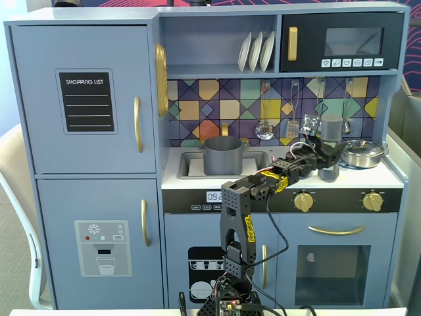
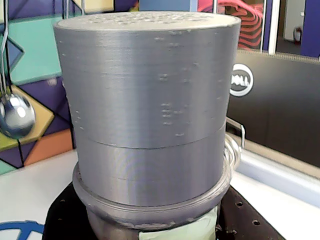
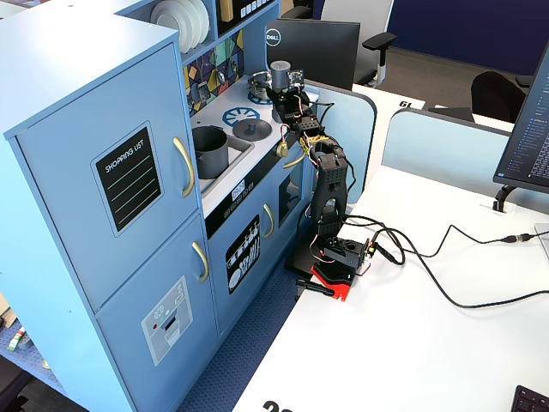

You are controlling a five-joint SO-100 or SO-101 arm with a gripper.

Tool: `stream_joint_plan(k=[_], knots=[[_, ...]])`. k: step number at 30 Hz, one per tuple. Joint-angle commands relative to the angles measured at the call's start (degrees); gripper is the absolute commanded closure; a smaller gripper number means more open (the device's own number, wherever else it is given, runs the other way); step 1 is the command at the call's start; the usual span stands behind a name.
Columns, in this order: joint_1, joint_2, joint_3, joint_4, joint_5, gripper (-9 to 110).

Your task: Put salt in the gray recipient

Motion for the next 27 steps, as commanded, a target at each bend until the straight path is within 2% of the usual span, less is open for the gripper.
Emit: stream_joint_plan(k=[1, 27], knots=[[0.79, 1.49, -0.53, -2.37, 0.88, 101], [0.88, -1.14, 0.97, -4.75, 0.09, 101]])
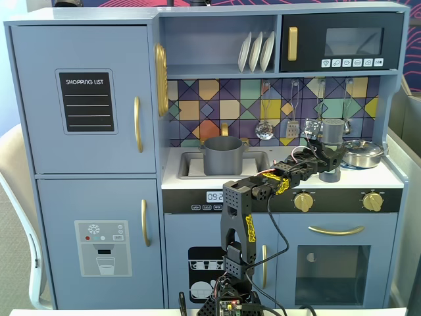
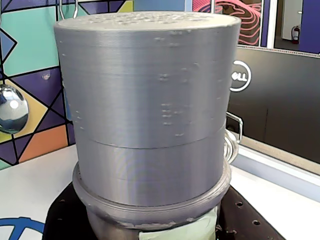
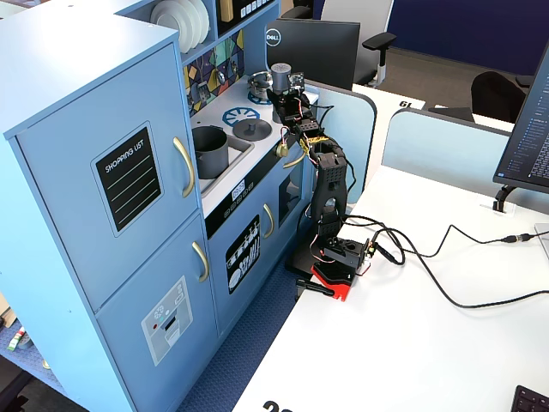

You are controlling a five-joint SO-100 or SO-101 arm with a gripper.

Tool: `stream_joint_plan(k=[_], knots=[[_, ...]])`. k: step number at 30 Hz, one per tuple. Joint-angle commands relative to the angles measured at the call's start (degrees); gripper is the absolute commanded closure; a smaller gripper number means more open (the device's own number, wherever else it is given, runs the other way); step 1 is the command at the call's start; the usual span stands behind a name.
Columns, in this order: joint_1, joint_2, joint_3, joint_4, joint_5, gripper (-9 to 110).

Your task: Put salt in the gray recipient

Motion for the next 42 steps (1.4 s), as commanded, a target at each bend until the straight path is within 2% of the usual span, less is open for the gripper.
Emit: stream_joint_plan(k=[1, 3, 8, 10, 19, 25, 28, 30, 31, 35, 42], knots=[[0.79, 0.53, -0.26, -1.49, -0.18, 101], [0.97, 0.53, 0.09, -1.49, 0.0, 95], [2.11, 1.14, 0.26, -1.58, 3.6, 64], [2.37, 1.58, 0.26, -1.49, 4.22, 57], [4.31, 9.32, 4.04, 3.87, 3.52, 53], [5.27, 33.13, 19.25, 20.39, 6.59, 66], [3.69, 48.96, 27.42, 33.84, 6.94, 81], [0.44, 58.45, 31.03, 46.05, 1.76, 99], [-2.02, 61.96, 32.43, 51.15, -1.67, 101], [-14.15, 70.75, 37.27, 62.84, -2.64, 101], [-33.13, 79.19, 51.94, 68.38, -5.89, 101]])
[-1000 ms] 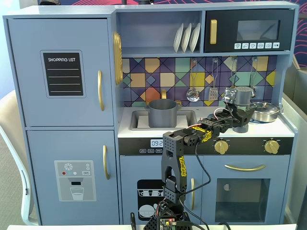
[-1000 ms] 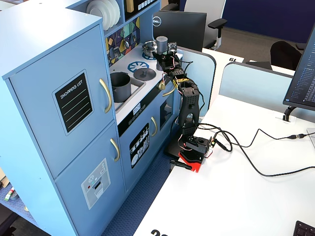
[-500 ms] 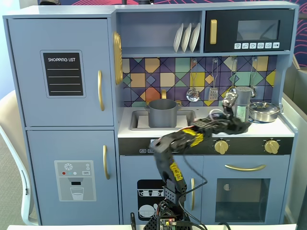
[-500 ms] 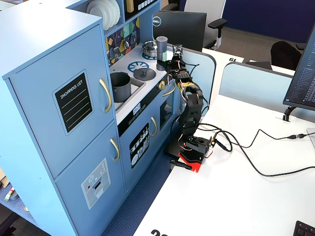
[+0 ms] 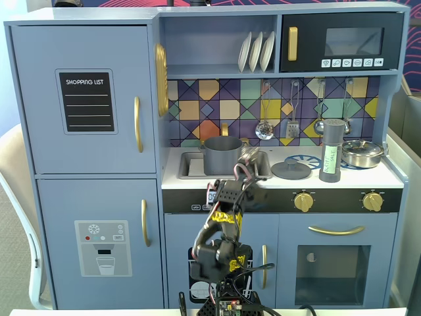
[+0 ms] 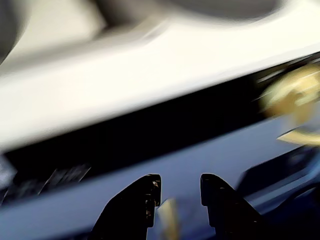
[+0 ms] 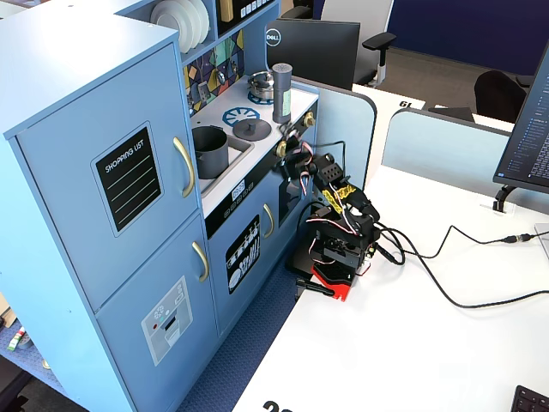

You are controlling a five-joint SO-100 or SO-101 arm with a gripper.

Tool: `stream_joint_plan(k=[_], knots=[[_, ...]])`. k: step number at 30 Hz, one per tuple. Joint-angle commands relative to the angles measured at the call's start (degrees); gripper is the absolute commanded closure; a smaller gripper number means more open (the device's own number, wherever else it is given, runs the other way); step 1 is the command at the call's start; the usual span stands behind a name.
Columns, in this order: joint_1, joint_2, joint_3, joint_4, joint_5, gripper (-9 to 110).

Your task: Put salt in the gray recipient

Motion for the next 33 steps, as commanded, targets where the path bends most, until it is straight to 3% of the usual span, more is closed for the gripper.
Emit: stream_joint_plan(k=[1, 11, 22, 33], knots=[[-10.11, 5.98, 7.56, 3.6, -3.52, 101], [-21.53, 13.97, 25.66, 7.47, -3.08, 101], [-21.62, 15.64, 32.7, 17.23, -8.96, 100], [-18.19, 15.64, 32.7, 19.34, -2.37, 98]])
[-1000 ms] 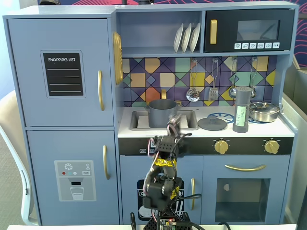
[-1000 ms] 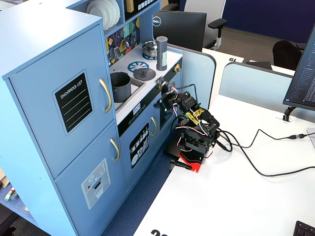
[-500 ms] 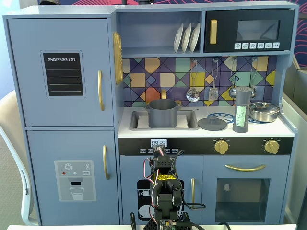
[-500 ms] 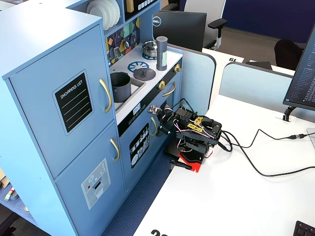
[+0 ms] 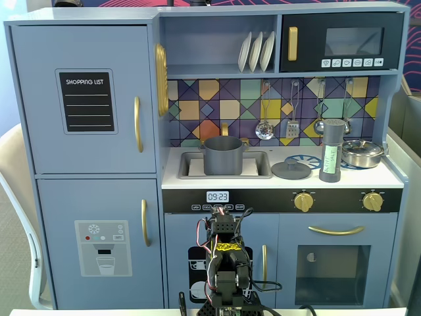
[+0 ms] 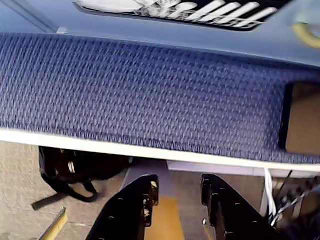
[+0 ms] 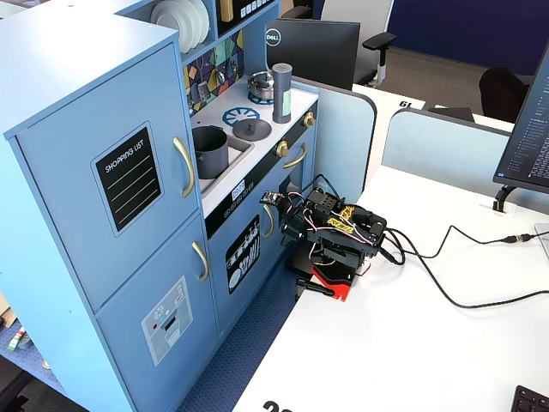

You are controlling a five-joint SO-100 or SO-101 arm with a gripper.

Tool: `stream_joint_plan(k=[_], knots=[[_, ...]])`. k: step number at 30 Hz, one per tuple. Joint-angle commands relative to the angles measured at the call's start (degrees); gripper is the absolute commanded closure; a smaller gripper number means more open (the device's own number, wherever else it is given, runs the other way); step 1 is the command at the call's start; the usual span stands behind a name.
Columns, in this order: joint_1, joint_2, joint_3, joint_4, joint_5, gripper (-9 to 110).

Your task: Put salt in the gray recipient

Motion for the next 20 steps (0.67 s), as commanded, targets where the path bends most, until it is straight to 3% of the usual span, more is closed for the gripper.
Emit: stream_joint_plan(k=[1, 20], knots=[[1.58, 0.35, 0.0, 0.35, 1.05, 97], [2.81, 0.35, 0.09, 0.35, 0.97, 95]])
